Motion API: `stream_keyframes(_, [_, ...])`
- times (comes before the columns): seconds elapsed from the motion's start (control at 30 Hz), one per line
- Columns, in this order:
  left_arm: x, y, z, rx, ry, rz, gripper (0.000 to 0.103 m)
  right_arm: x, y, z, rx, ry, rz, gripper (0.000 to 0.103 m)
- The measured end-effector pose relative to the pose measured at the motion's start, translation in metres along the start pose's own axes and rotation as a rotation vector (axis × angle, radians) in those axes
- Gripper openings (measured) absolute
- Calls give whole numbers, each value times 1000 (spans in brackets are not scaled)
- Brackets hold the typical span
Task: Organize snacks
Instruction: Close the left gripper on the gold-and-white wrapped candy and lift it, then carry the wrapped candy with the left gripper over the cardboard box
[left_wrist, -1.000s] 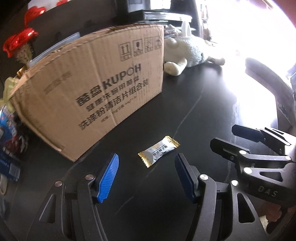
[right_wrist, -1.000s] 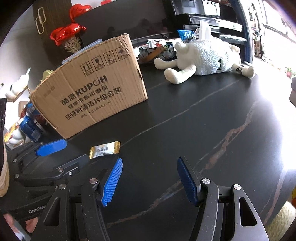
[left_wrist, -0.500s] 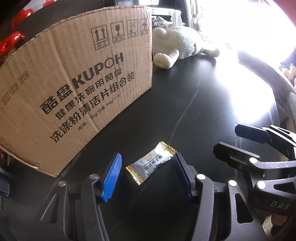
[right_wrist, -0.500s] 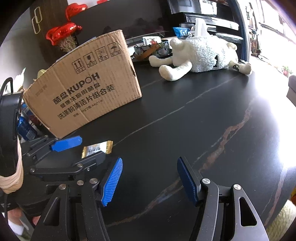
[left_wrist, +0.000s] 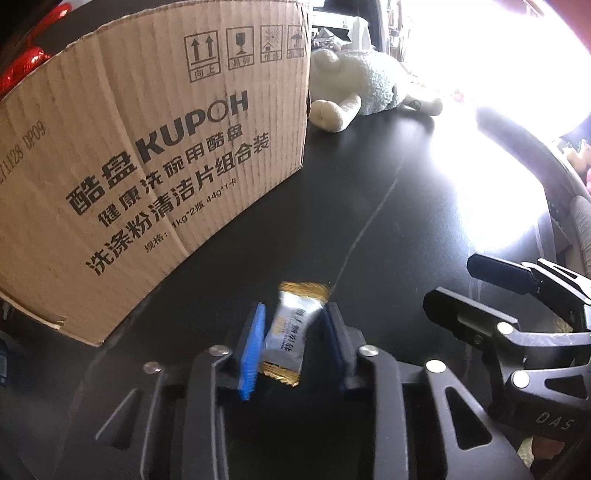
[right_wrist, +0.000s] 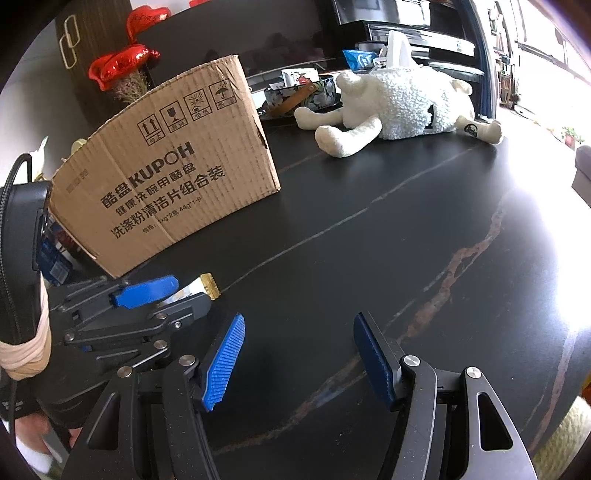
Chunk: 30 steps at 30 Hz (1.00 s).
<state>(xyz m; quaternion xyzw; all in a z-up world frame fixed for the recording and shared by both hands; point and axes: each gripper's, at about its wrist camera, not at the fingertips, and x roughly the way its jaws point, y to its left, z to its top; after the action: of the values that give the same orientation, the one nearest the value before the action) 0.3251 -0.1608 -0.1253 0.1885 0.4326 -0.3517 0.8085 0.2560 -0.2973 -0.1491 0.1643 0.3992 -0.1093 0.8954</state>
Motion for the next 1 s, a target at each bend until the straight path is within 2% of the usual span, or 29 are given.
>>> stream_keyframes(0.1, [-4,1,-4,-15,-1,-3,22,-1,1,1,-9,-6,-3,63])
stream_keyframes(0.43, [-20,4,-10,-106,-4,44,21,-4,1,2,-11,-9,7,63])
stream_keyframes(0.7, [-53,3,-7,-165,-50,55,21,-20,7,6,-26,-44,37,63])
stream_keyframes(1.0, [-98,1,-3,-198,-121,119,21,-49,17,18,-53,-101,75,63])
